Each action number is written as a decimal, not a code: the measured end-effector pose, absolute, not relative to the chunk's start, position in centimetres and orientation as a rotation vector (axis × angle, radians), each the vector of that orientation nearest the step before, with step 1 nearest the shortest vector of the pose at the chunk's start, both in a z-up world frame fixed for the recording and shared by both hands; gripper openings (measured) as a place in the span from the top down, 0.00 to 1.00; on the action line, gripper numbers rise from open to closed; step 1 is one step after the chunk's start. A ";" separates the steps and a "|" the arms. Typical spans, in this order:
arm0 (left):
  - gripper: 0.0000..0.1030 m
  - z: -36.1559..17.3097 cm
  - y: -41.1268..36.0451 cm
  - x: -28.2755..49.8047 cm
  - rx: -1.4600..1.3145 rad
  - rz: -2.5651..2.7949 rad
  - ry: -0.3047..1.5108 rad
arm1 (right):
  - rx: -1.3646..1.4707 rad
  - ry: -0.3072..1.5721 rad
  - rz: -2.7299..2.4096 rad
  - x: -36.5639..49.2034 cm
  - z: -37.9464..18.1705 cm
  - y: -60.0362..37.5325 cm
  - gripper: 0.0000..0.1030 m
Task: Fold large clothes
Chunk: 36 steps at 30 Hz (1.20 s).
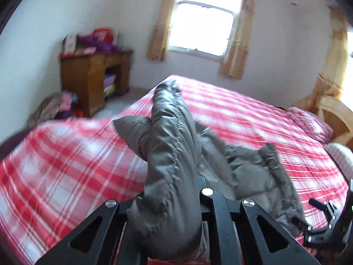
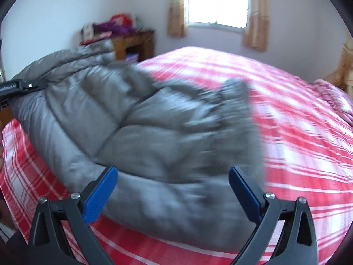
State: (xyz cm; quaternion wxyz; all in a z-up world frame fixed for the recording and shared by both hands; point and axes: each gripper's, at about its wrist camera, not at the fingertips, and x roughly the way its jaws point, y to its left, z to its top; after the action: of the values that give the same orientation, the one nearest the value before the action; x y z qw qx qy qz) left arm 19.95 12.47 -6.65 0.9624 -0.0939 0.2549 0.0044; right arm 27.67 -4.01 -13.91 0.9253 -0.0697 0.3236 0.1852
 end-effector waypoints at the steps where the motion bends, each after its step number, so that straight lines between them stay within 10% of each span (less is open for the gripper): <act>1: 0.92 -5.7 10.5 20.1 -0.150 -0.014 0.498 | -0.123 0.651 0.341 27.8 -13.5 -6.2 0.01; 16: 0.92 -10.7 -15.3 22.0 0.333 -0.384 0.525 | 0.148 0.726 -0.110 29.1 -17.2 -27.9 0.01; 30: 0.84 -13.8 -18.7 21.5 0.447 -0.369 0.556 | 0.182 0.765 -0.124 29.1 -19.8 -29.6 0.01; 36: 0.47 -12.5 -19.6 20.0 0.477 -0.369 0.540 | 0.161 0.769 -0.131 29.2 -20.2 -29.4 0.00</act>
State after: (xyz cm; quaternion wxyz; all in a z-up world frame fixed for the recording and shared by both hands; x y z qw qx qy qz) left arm 20.03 -19.63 -12.48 0.9191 0.2320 0.2628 -0.1795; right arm 29.17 -29.36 -20.20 0.9218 0.0784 0.3743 -0.0637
